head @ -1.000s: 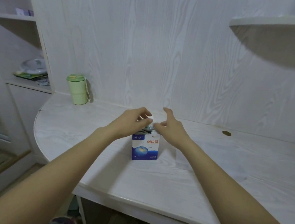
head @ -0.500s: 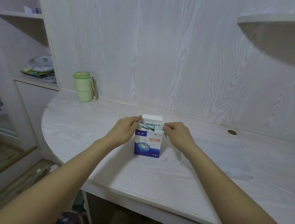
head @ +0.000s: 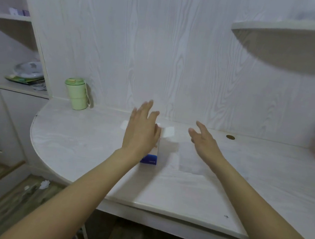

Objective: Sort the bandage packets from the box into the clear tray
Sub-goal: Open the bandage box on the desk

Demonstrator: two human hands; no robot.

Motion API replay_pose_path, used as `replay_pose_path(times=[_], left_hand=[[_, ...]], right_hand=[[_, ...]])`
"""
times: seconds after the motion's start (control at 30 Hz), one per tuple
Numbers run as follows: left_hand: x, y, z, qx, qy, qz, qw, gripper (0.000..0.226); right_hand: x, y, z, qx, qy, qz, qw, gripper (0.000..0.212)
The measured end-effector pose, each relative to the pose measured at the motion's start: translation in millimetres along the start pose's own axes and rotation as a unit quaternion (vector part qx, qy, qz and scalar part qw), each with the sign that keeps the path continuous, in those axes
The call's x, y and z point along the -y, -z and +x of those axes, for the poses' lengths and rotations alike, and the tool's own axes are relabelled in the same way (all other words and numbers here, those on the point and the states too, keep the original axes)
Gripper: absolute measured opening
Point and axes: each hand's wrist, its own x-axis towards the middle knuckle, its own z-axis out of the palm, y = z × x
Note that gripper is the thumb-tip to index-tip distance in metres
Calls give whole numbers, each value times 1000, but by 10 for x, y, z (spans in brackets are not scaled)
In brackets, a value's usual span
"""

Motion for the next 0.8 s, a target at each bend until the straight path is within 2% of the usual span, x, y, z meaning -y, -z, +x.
replay_pose_path(times=[0.07, 0.13, 0.23, 0.33, 0.4, 0.53, 0.7, 0.8], left_hand=[[-240, -45, -19, 7, -80, -57, 995, 33], [-473, -192, -5, 97, -149, -37, 983, 34], [-692, -485, 34, 268, -164, 19, 949, 41], [-778, -699, 40, 360, -173, 84, 913, 66], [-814, -744, 50, 364, -173, 127, 906, 69], [-928, -698, 75, 340, -197, 171, 904, 51], [-1126, -627, 69, 350, -252, 229, 873, 32], [-1164, -640, 81, 365, -265, 241, 859, 32]], right_hand=[[-172, 247, -62, 3, -5, -51, 999, 52], [-343, 448, -119, 8, -12, -129, 992, 48], [-542, 650, -224, 41, -24, -273, 961, 60], [-679, 731, -335, 86, -39, -372, 923, 79], [-742, 737, -375, 86, -42, -408, 908, 77], [-788, 668, -328, 68, -11, -517, 853, 52], [-833, 566, -295, 49, 42, -590, 805, 29], [-827, 535, -294, 54, 61, -606, 791, 31]])
